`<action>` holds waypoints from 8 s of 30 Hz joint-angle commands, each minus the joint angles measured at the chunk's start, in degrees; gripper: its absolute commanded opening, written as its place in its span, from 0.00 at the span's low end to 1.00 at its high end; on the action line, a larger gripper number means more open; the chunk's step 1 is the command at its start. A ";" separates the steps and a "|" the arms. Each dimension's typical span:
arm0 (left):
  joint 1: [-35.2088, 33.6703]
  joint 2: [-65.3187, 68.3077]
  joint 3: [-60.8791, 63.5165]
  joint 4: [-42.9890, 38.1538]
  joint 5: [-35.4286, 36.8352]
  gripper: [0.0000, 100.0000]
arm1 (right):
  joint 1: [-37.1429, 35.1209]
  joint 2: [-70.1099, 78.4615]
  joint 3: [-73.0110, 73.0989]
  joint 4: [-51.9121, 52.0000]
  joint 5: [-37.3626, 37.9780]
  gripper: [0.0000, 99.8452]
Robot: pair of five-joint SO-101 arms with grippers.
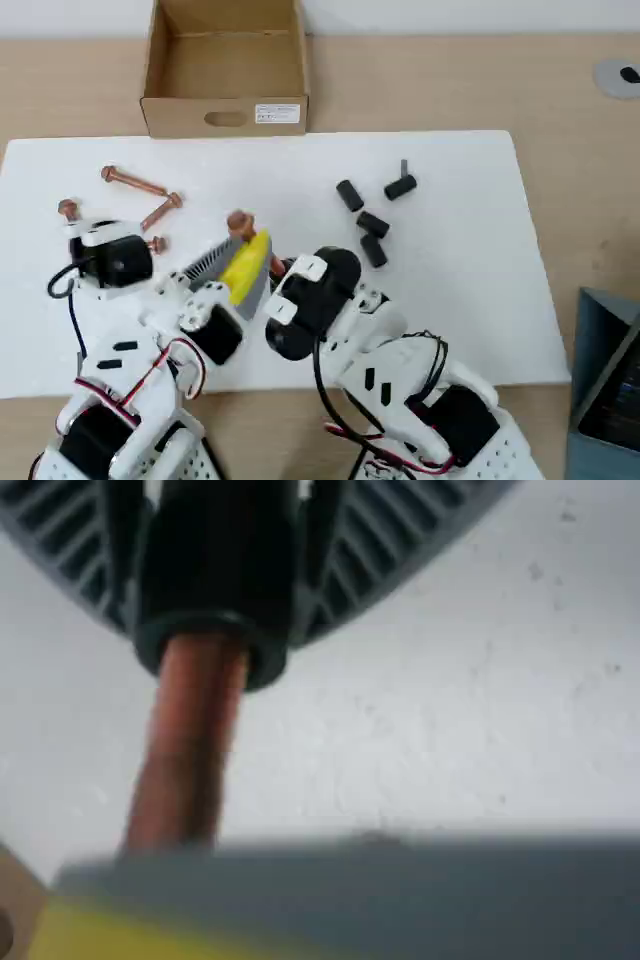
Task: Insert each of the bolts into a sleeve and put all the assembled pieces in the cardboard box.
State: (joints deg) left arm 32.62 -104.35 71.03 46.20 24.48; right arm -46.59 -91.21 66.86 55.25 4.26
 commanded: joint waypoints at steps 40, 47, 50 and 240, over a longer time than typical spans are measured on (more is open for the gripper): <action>-3.08 0.31 -11.43 12.13 -10.73 0.07 | 4.00 -0.48 -1.54 -1.23 -0.09 0.01; -17.05 0.22 -10.55 12.31 -21.36 0.00 | 16.66 -0.04 1.27 -1.05 -0.26 0.01; -24.09 0.04 -5.80 12.31 -25.49 0.00 | 21.76 0.04 2.59 -0.97 -3.25 0.01; -37.36 -0.04 24.00 11.87 -28.48 0.00 | 35.12 152.92 -139.30 47.30 14.42 0.01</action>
State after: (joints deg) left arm -4.66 -103.91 95.47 58.51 -3.65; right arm -12.92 62.37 -66.86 100.97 19.21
